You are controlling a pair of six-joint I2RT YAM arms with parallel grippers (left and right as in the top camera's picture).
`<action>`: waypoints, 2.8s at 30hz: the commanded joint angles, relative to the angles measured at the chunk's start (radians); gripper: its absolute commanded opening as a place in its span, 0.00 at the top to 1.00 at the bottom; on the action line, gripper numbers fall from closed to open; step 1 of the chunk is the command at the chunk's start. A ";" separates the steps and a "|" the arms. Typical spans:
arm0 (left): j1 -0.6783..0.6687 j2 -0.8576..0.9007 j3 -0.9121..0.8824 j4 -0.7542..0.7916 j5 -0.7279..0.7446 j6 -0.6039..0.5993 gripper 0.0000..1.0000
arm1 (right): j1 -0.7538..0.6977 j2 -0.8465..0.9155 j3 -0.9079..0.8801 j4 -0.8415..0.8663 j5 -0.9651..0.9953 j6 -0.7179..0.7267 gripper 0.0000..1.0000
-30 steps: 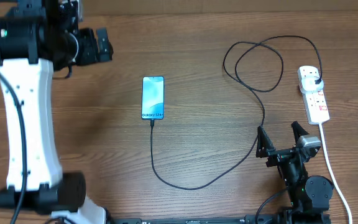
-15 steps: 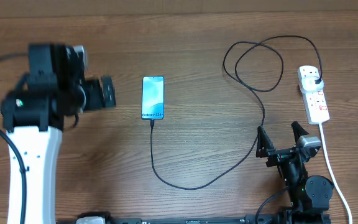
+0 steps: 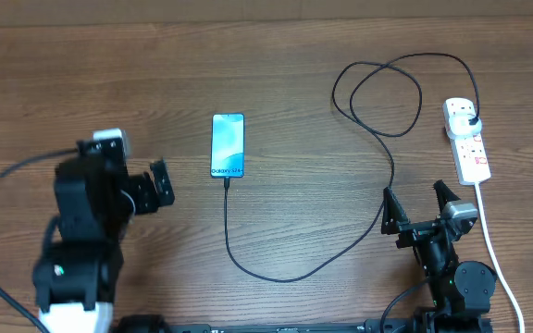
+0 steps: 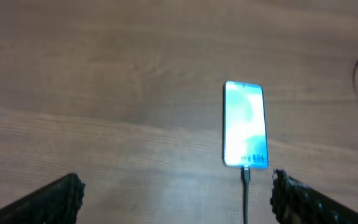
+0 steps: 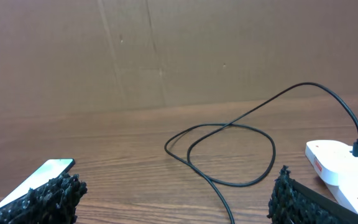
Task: Plug charger to phone and switch on socket
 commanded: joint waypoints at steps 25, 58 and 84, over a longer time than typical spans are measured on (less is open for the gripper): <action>-0.004 -0.619 -0.821 0.595 -0.015 0.011 0.00 | 0.006 -0.012 -0.010 0.006 0.007 0.000 0.00; -0.004 -0.817 -0.834 0.600 -0.016 0.011 0.01 | 0.006 -0.012 -0.010 0.006 0.007 0.000 0.00; -0.004 -0.817 -0.834 0.600 -0.016 0.011 0.00 | 0.006 -0.012 -0.010 0.006 0.008 0.000 0.00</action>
